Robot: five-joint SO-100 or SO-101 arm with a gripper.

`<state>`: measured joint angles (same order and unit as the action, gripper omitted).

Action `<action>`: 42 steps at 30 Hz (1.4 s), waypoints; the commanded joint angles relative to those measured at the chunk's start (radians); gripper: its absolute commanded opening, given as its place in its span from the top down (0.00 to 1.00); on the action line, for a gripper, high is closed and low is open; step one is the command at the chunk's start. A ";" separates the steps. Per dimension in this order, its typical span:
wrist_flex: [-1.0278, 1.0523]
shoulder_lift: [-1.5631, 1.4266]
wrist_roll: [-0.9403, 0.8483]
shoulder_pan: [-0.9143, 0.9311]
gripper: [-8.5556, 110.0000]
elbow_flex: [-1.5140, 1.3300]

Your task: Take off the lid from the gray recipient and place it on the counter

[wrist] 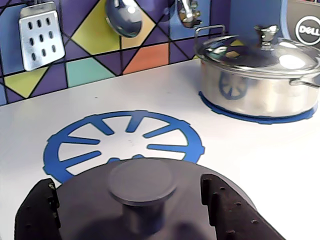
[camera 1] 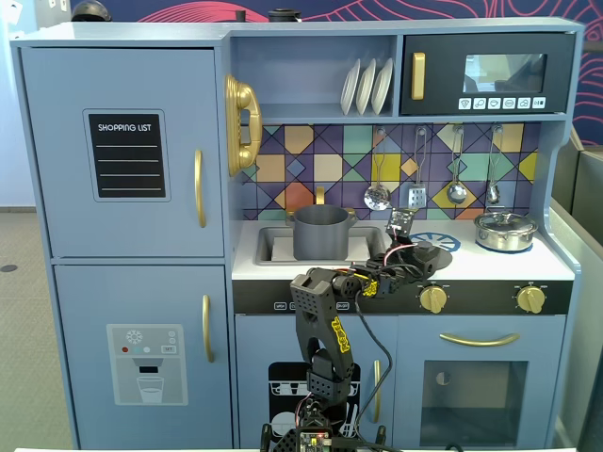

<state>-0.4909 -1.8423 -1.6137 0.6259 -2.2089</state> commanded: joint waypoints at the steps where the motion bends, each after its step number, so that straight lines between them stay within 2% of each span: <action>1: -0.029 -0.043 0.003 0.015 0.67 0.002; 10: -0.034 -0.127 -0.002 0.000 0.69 0.017; 16: 0.107 -0.318 -0.008 -0.011 0.70 0.060; 19: 0.330 -0.489 0.021 -0.028 0.71 0.057; 27: 1.183 -0.986 0.186 -0.184 0.75 0.077; 31: 1.549 -1.074 0.092 -0.321 0.74 0.089; 35: 1.767 -1.089 0.072 -0.460 0.76 0.034; 39: 1.816 -1.104 0.094 -0.586 0.83 -0.132; 42: 1.805 -1.106 0.071 -0.666 0.93 -0.267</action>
<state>1.3085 -2.9406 -1.5263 0.0276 -2.3945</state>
